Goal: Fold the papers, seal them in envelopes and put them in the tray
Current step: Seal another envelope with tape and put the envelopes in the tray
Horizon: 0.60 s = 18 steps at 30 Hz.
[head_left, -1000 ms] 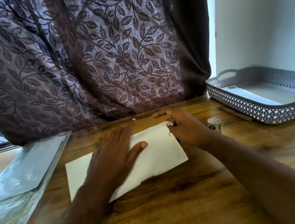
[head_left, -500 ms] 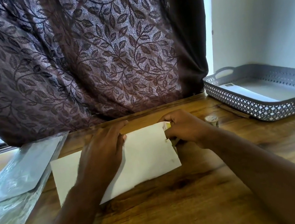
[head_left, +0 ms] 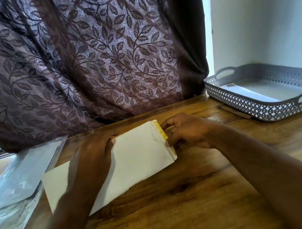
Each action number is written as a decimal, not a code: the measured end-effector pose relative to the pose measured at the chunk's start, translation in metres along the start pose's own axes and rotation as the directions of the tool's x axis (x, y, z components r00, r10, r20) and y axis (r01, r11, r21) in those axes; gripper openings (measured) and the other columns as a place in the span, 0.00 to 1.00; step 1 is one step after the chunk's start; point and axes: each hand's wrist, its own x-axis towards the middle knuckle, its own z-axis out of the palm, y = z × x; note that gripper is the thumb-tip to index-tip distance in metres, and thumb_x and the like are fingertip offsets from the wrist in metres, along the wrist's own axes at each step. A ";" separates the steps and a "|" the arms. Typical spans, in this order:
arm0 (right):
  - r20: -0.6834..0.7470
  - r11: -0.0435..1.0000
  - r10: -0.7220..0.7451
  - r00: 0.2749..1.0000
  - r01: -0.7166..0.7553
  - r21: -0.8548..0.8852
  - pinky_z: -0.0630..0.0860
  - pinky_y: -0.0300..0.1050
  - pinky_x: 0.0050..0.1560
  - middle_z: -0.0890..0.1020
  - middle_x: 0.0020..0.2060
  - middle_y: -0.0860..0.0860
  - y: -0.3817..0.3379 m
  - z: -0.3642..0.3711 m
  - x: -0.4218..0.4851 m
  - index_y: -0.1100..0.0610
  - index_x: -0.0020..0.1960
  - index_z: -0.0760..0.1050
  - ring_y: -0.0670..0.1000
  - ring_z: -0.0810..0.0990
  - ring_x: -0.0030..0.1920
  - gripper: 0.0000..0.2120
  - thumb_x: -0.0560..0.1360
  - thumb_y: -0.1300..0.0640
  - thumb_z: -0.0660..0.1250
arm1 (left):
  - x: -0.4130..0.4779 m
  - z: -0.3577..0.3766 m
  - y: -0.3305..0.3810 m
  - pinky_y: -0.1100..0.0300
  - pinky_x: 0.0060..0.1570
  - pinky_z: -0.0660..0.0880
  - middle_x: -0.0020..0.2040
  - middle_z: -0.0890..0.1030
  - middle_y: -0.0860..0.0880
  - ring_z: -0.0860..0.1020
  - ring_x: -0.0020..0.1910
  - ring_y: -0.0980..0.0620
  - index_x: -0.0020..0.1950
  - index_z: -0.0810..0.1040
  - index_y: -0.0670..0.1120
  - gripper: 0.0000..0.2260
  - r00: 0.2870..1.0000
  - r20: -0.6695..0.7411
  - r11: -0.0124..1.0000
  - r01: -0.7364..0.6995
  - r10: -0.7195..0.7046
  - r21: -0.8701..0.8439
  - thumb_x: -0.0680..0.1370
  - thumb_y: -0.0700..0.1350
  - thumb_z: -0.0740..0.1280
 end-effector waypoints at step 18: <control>-0.302 0.971 -0.239 0.923 0.217 -0.102 0.84 0.60 0.50 0.85 0.47 0.58 0.009 0.004 0.007 0.55 0.53 0.79 0.60 0.85 0.50 0.12 0.73 0.68 0.72 | -0.003 0.008 0.015 0.50 0.47 0.83 0.46 0.88 0.47 0.86 0.44 0.45 0.50 0.85 0.46 0.06 0.746 0.589 0.595 0.637 -0.313 -0.490 0.78 0.46 0.71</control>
